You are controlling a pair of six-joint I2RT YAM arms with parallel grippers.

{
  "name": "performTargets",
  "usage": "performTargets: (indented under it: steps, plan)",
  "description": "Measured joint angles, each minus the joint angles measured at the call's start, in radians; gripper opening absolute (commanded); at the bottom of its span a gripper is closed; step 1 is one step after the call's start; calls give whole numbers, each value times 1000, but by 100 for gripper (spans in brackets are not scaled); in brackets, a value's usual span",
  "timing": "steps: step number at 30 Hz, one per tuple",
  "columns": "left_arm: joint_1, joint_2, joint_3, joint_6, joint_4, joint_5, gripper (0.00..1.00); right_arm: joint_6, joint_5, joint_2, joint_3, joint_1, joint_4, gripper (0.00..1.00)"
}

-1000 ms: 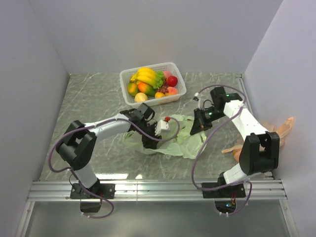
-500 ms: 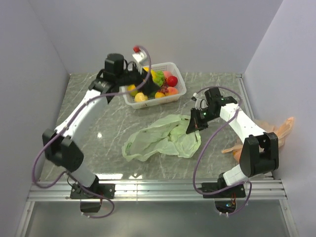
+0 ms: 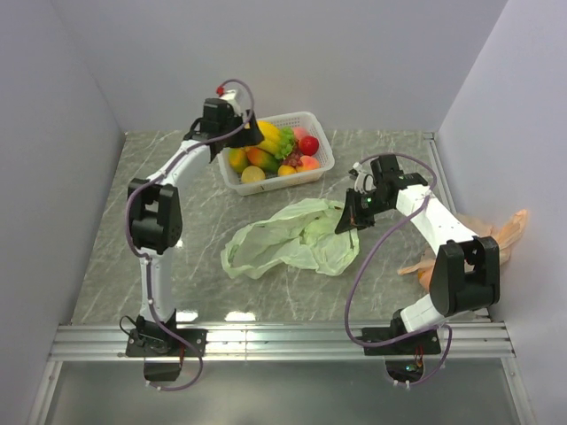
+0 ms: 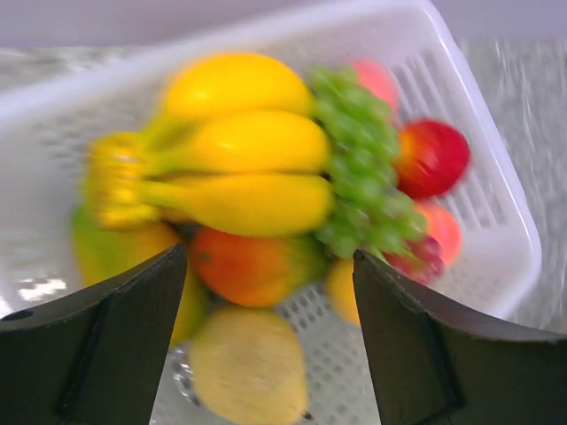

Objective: Place the fake fruits into the plastic bag and tie a complex knot

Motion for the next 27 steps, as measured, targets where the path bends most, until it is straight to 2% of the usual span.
performTargets:
  steps: [6, 11, 13, 14, 20, 27]
  plan:
    - [117, 27, -13, -122, 115, 3, 81, 4, 0, 0, -2, -1, 8, 0]
    - [126, 21, -86, -162, 213, 27, 79, 6, 0, 0, -2, -1, 14, 0]
    - [118, 21, -87, -113, 198, 76, 70, 3, 0, 0, -2, -1, 14, 0]
    - [115, 21, -86, -84, 196, 101, 69, 3, 1, 0, -2, -1, 14, 0]
    - [96, 21, -69, 132, 78, 251, 78, -2, 5, 0, -2, -1, 13, 0]
    - [72, 23, -69, 210, -18, 277, 88, -2, 5, 0, -2, -3, 13, 0]
